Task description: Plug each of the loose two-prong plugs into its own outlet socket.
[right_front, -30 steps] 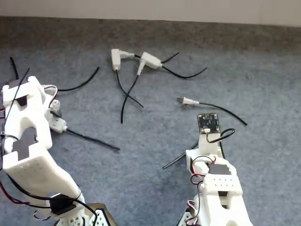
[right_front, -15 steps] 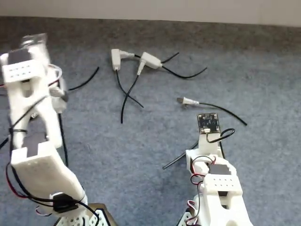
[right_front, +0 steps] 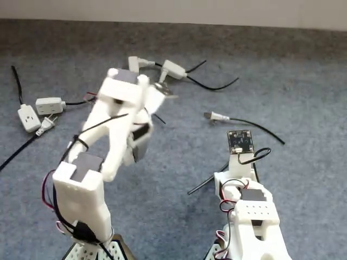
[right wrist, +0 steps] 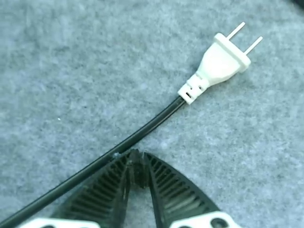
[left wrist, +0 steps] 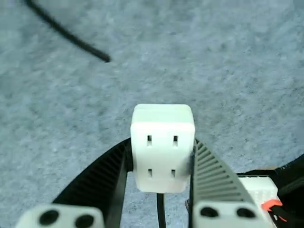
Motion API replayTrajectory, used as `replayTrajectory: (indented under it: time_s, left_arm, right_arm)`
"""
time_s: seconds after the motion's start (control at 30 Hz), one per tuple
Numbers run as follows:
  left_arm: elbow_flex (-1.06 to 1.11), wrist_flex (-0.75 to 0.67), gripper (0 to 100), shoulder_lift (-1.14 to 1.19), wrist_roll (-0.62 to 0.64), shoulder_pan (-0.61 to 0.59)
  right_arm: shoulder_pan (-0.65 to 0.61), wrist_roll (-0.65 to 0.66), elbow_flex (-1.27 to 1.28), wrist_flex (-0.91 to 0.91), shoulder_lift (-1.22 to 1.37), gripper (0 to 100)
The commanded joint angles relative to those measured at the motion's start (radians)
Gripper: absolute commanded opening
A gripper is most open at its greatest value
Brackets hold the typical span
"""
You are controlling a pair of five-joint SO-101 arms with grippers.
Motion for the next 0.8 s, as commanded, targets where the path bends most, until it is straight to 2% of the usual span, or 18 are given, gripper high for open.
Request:
replayTrajectory:
  time_s: [0.0,0.17,0.33,0.4,0.5,0.57,0.7,0.77]
  left_arm:
    - [0.051,-0.077,1,-0.047,-0.035,0.070]
    - [0.156,-0.232,3,-0.047,-0.095,0.074]
    - [0.188,-0.259,20,-0.048,-0.089,0.053]
    - [0.176,-0.259,21,-0.059,-0.089,0.031]
    - [0.101,-0.239,21,-0.059,-0.094,-0.010]
    - [0.038,-0.167,22,-0.059,-0.110,-0.039]
    - [-0.084,-0.012,21,-0.059,-0.226,-0.079]
    - [-0.140,-0.003,21,-0.059,-0.261,-0.140]
  right_arm:
    - [-0.016,0.011,-0.001,-0.015,-0.005,0.7]
    - [-0.016,0.011,-0.001,-0.015,-0.005,0.7]
    - [-0.016,0.011,-0.001,-0.015,-0.005,0.7]
    - [-0.016,0.011,-0.001,-0.015,-0.005,0.7]
    - [-0.016,0.011,-0.001,-0.015,-0.005,0.7]
    - [-0.016,0.011,-0.001,-0.015,-0.005,0.7]
    - [-0.016,0.011,-0.001,-0.015,-0.005,0.7]
    - [-0.016,0.011,-0.001,-0.015,-0.005,0.7]
